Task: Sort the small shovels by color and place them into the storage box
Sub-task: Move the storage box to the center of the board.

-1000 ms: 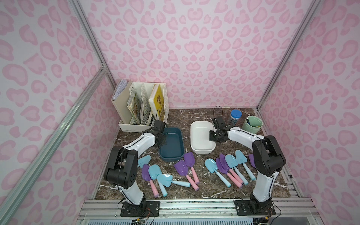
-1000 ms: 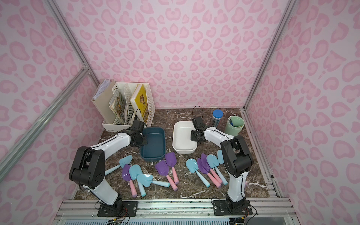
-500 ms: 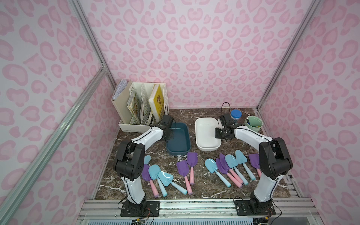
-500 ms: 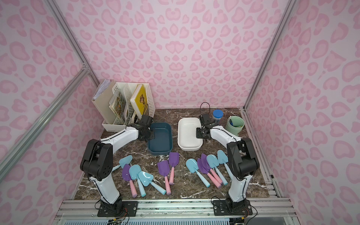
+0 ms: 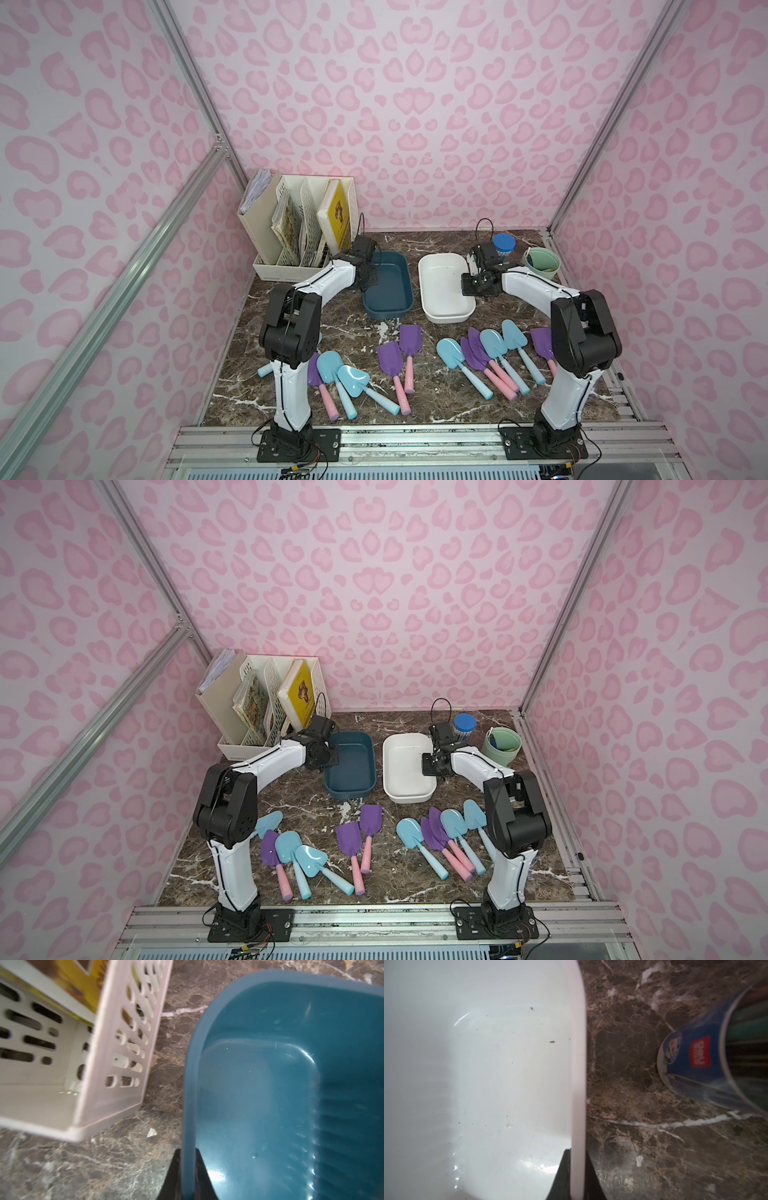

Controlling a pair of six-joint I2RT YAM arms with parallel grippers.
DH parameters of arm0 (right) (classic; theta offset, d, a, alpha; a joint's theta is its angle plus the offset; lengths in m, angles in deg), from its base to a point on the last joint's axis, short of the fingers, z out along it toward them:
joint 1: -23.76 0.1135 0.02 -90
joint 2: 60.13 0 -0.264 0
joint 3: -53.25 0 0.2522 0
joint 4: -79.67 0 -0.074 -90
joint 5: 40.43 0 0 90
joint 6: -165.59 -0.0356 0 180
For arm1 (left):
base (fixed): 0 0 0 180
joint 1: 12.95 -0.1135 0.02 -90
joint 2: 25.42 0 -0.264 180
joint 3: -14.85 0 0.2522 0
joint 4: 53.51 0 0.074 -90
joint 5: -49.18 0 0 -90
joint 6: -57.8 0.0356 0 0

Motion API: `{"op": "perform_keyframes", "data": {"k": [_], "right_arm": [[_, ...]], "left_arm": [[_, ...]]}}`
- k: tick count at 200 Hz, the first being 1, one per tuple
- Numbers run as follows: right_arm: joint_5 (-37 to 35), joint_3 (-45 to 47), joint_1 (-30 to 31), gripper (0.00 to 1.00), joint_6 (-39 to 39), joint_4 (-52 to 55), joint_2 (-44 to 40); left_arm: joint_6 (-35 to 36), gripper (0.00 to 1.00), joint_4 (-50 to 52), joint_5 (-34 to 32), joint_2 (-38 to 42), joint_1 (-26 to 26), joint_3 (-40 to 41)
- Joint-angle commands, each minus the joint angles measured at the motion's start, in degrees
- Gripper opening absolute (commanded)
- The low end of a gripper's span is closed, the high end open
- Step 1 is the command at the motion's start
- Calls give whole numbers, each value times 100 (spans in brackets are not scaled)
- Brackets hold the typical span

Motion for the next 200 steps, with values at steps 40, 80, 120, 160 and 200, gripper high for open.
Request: {"op": "perform_keyframes", "data": {"k": [40,80,120,160,200], "right_arm": [[113,-308,-15,3,53,-57,392],[134,-556,-22,8,16,-54,600],[96,-763,-30,17,70,38,686],[130,-820,-35,24,84,77,664],[36,-810,-13,32,88,124,371]], "left_arm": [[195,4,-99,284,-207,-4,-137],[309,7,-60,303,-232,2,-158],[450,14,68,301,-269,-12,-301],[446,24,74,389,-268,-5,-328],[463,38,59,383,11,-2,-230]]}}
